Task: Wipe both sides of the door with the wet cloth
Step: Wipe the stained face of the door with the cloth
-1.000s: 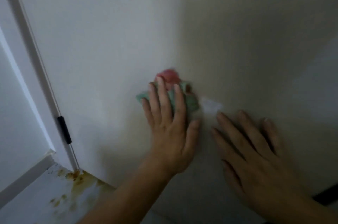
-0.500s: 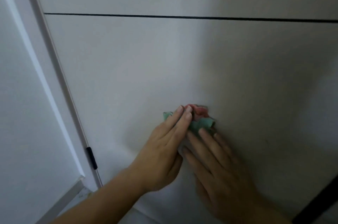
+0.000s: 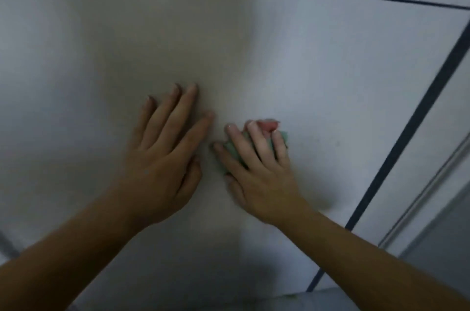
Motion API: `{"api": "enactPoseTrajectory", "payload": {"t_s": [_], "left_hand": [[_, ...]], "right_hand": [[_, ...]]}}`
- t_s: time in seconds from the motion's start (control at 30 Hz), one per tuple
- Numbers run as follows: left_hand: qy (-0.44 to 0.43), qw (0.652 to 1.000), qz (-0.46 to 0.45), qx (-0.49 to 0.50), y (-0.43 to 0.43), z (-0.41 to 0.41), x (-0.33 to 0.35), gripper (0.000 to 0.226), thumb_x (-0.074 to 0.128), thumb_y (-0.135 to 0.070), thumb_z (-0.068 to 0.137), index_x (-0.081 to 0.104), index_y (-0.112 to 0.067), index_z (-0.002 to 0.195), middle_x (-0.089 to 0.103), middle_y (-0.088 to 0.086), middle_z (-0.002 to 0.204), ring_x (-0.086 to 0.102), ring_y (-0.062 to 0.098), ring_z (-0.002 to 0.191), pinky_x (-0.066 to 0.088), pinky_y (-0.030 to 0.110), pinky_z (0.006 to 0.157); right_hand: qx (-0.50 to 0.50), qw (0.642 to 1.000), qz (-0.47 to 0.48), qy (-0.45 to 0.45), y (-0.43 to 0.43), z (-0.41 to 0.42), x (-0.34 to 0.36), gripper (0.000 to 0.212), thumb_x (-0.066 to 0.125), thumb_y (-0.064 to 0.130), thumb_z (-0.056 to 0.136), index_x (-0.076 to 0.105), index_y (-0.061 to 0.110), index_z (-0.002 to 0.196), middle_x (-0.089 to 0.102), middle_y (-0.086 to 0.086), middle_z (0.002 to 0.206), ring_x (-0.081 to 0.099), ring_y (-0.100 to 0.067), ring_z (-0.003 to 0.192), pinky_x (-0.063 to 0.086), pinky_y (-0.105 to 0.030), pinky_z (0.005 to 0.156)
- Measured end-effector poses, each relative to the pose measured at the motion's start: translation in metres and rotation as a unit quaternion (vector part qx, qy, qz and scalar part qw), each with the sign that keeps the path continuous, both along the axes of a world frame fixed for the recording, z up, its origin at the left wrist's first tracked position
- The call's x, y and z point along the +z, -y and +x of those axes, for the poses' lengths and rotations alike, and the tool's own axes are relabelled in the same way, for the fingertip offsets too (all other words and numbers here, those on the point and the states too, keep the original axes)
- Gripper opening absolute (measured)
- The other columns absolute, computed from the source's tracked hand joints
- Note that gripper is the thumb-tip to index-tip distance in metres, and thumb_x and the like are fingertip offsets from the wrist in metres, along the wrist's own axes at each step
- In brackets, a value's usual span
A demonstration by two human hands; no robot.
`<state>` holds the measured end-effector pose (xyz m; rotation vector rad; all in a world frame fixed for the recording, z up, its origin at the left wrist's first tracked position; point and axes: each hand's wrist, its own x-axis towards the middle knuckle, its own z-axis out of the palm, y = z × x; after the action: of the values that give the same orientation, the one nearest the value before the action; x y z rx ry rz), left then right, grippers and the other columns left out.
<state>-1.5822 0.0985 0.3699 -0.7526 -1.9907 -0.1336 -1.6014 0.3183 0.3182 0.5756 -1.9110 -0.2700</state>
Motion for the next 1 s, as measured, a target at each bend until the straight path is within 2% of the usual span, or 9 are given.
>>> {"api": "enactPoseTrajectory", "payload": {"t_s": [0.1,0.23,0.4,0.47,0.57,0.63,0.73,0.8,1.0], "left_hand": [[-0.006,1.0,-0.01,-0.002,0.002,0.0,0.002,0.064,0.054,-0.019,0.088,0.049,-0.006,0.15,0.025,0.024,0.164,0.021,0.04,0.154,0.014,0.056,0.126],[0.0,1.0,-0.024,0.01,0.005,0.006,0.007,0.07,0.051,-0.015,0.082,0.046,-0.005,0.151,0.022,0.022,0.166,0.018,0.039,0.156,0.012,0.055,0.126],[0.007,0.999,-0.046,0.02,0.006,0.008,0.008,0.071,0.05,-0.015,0.083,0.043,-0.003,0.153,0.018,0.025,0.167,0.014,0.041,0.156,0.011,0.057,0.127],[-0.006,0.999,-0.043,0.004,-0.001,0.01,0.003,0.07,0.051,-0.012,0.081,0.046,0.0,0.15,0.021,0.027,0.165,0.016,0.043,0.155,0.014,0.059,0.126],[-0.032,0.995,-0.093,-0.013,-0.02,0.011,-0.007,0.07,0.052,-0.011,0.08,0.048,0.001,0.148,0.025,0.026,0.164,0.021,0.042,0.154,0.019,0.059,0.125],[-0.037,0.992,-0.121,-0.015,-0.031,0.006,-0.01,0.07,0.054,-0.013,0.079,0.049,0.0,0.147,0.027,0.025,0.164,0.023,0.042,0.154,0.019,0.059,0.125],[-0.033,0.988,-0.15,-0.008,-0.045,-0.003,-0.009,0.07,0.054,-0.016,0.08,0.049,-0.001,0.148,0.024,0.025,0.165,0.021,0.043,0.154,0.016,0.062,0.124],[-0.039,0.986,-0.162,-0.011,-0.054,-0.003,-0.011,0.069,0.052,-0.017,0.082,0.048,-0.001,0.149,0.024,0.026,0.165,0.02,0.043,0.154,0.015,0.062,0.124],[-0.055,0.991,-0.116,-0.021,-0.081,-0.002,-0.008,0.064,0.053,-0.016,0.082,0.052,-0.001,0.144,0.03,0.021,0.164,0.024,0.038,0.154,0.016,0.062,0.124]], "right_hand": [[-0.054,0.996,-0.065,0.005,-0.023,0.0,0.009,0.059,0.034,0.045,0.106,0.02,0.026,0.16,0.017,-0.008,0.166,0.003,-0.032,0.157,-0.001,-0.053,0.125],[-0.106,0.916,-0.386,-0.006,-0.014,0.001,0.037,0.06,0.026,0.038,0.106,0.013,0.014,0.16,0.01,-0.023,0.167,0.004,-0.044,0.154,0.003,-0.063,0.123],[-0.044,0.986,-0.15,0.056,0.045,0.008,-0.004,0.055,0.025,0.049,0.106,0.023,0.025,0.156,0.011,-0.004,0.166,-0.013,-0.03,0.156,-0.008,-0.056,0.123],[-0.071,0.976,-0.205,0.034,0.012,0.006,-0.004,0.057,0.022,0.049,0.106,0.022,0.023,0.156,0.012,-0.01,0.165,-0.012,-0.03,0.156,-0.008,-0.054,0.124],[-0.094,0.856,-0.508,-0.012,-0.042,-0.004,0.013,0.064,0.019,0.046,0.105,0.011,0.018,0.162,0.001,-0.015,0.17,-0.009,-0.032,0.157,-0.008,-0.053,0.125],[-0.089,0.804,-0.588,-0.025,-0.037,-0.007,0.011,0.066,0.02,0.043,0.104,0.011,0.014,0.162,-0.001,-0.013,0.17,-0.007,-0.033,0.157,-0.009,-0.05,0.125],[-0.07,0.918,-0.389,0.033,-0.011,0.002,-0.047,0.063,0.021,0.045,0.106,0.012,0.017,0.162,-0.003,-0.011,0.169,-0.007,-0.037,0.156,-0.009,-0.055,0.123],[-0.077,0.953,-0.28,0.08,-0.022,0.014,-0.081,0.06,0.017,0.048,0.107,0.006,0.024,0.161,-0.015,-0.003,0.169,-0.013,-0.033,0.156,-0.01,-0.055,0.123],[-0.02,0.861,-0.507,-0.028,-0.056,-0.004,0.041,0.063,0.022,0.034,0.105,0.011,0.01,0.161,0.001,-0.021,0.169,-0.005,-0.035,0.157,-0.008,-0.054,0.125]]}}
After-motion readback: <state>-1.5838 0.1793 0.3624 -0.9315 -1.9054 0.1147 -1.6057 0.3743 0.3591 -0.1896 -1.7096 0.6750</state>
